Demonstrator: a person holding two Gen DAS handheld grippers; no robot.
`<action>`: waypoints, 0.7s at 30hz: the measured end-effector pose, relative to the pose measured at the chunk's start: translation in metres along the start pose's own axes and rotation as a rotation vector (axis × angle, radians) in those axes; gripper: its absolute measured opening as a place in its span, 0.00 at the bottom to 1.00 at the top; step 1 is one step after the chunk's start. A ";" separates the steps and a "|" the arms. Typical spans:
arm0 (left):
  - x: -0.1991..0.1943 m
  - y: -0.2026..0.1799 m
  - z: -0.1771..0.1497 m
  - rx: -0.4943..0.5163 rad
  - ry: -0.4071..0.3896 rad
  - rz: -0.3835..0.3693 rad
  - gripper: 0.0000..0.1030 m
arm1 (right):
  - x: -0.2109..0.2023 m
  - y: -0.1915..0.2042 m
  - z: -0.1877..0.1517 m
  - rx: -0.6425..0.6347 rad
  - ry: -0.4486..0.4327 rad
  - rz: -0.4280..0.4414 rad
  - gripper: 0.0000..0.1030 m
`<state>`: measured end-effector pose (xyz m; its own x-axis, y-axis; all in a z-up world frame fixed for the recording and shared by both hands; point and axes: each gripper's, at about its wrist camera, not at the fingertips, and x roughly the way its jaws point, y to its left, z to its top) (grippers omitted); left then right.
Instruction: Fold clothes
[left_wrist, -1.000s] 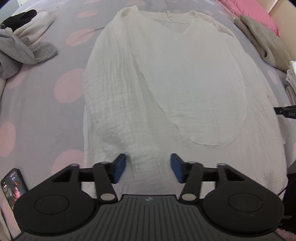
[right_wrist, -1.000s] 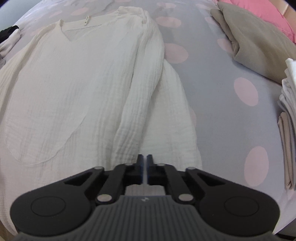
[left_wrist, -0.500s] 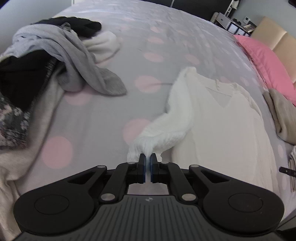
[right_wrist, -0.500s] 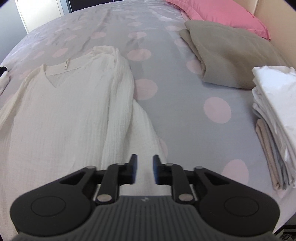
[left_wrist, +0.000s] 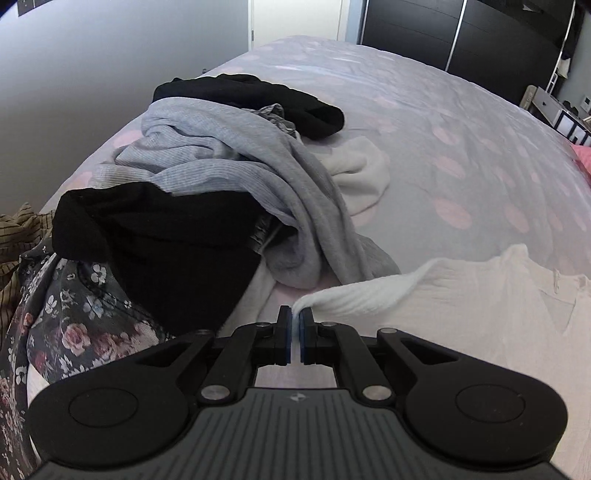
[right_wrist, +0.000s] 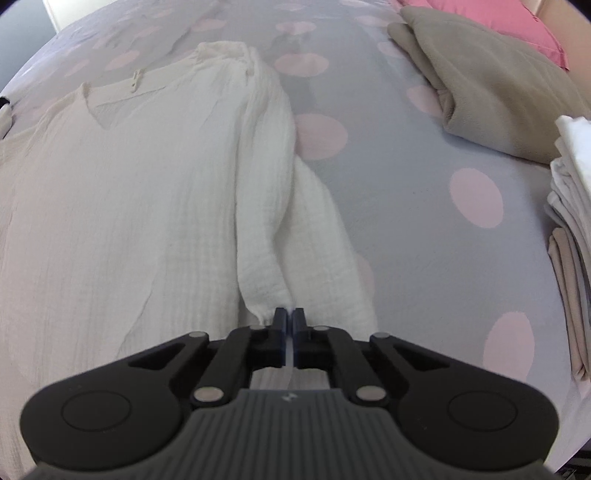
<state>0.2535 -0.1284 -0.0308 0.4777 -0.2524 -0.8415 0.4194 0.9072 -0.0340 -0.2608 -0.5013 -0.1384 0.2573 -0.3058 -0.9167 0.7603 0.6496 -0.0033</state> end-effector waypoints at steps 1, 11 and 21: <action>0.005 0.002 0.002 -0.001 0.002 0.008 0.02 | -0.004 -0.006 0.005 0.015 -0.008 -0.020 0.03; 0.032 -0.009 0.001 0.063 0.024 0.060 0.02 | -0.017 -0.095 0.081 0.159 -0.081 -0.232 0.02; 0.059 0.005 0.001 0.050 0.052 0.140 0.02 | 0.043 -0.169 0.139 0.218 -0.070 -0.385 0.02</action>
<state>0.2849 -0.1393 -0.0799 0.4946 -0.1055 -0.8627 0.3899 0.9140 0.1118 -0.2956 -0.7209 -0.1214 -0.0346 -0.5477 -0.8360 0.9146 0.3199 -0.2474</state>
